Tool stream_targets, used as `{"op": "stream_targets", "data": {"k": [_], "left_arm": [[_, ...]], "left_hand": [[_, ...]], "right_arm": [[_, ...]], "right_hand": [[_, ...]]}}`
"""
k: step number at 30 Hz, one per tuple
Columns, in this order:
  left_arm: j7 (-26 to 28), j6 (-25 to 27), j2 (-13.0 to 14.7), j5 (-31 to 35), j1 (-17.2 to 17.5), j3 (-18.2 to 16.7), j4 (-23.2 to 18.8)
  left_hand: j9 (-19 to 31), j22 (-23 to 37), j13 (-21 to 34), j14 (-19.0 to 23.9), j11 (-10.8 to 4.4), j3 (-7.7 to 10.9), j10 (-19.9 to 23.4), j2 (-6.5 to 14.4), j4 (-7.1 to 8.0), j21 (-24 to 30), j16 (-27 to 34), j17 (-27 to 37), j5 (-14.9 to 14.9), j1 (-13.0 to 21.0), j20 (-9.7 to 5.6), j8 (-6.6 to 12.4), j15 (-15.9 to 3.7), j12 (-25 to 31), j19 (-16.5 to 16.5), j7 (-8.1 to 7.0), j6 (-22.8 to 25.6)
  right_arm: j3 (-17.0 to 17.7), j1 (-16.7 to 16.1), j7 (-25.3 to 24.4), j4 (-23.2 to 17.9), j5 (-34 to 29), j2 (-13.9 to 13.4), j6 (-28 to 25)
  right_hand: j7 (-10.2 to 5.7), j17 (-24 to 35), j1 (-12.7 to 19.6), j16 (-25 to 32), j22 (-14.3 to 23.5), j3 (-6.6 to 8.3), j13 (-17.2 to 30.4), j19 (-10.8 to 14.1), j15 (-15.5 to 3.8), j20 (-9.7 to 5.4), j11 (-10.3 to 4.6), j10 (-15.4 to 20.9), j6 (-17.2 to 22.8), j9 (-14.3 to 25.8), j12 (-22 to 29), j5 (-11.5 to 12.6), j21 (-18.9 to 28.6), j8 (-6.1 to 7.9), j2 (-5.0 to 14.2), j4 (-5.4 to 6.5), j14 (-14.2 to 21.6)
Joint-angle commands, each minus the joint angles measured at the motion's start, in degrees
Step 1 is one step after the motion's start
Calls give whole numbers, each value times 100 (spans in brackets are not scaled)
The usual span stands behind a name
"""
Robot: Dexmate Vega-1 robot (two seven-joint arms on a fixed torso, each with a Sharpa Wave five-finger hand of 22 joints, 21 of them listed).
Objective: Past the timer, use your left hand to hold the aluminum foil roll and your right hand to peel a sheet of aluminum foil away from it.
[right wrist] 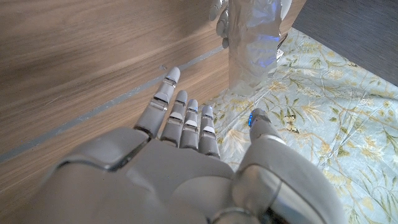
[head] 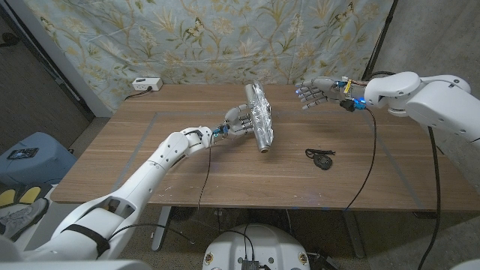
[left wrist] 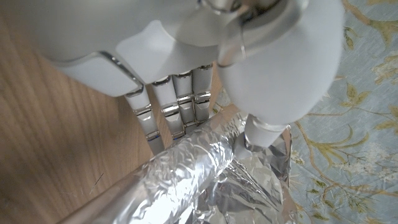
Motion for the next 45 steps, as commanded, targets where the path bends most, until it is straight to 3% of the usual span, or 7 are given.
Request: {"op": "stream_targets", "data": {"k": [1, 14, 45], "left_arm": [[-105, 22, -159, -206, 1, -88, 264], [-304, 110, -360, -290, -179, -139, 747], [-594, 611, -706, -483, -542, -351, 1497]], "left_hand": [[255, 12, -9, 39, -415, 102, 355, 101, 48, 38, -35, 29, 26, 47, -28, 173, -1, -18, 20, -276, 321], [282, 12, -47, 51, -432, 117, 369, 81, 57, 43, -54, 57, 42, 14, -41, 204, -20, -34, 12, -301, 332], [248, 12, -106, 22, -376, 143, 261, 90, 60, 50, -89, 159, 65, -20, -42, 192, -31, -111, -14, -344, 290]], "right_arm": [[-149, 283, 8, -170, 15, 22, -392], [-394, 612, 209, -49, -100, 106, -607], [-578, 895, 263, 53, -119, 282, -946]], "right_hand": [[65, 9, 78, 36, 6, 23, 18, 17, 54, 34, 39, 25, 30, 23, 19, 20, -29, 24, -3, -39, 5], [87, 12, 105, 33, 6, 17, 19, 48, 70, 54, 57, 21, 29, 22, 14, 20, -41, 25, 11, -47, 9], [116, 21, 143, 21, 6, -4, 22, 96, 120, 94, 108, -20, -7, 21, -4, 18, -71, 13, 36, -50, -1]]}}
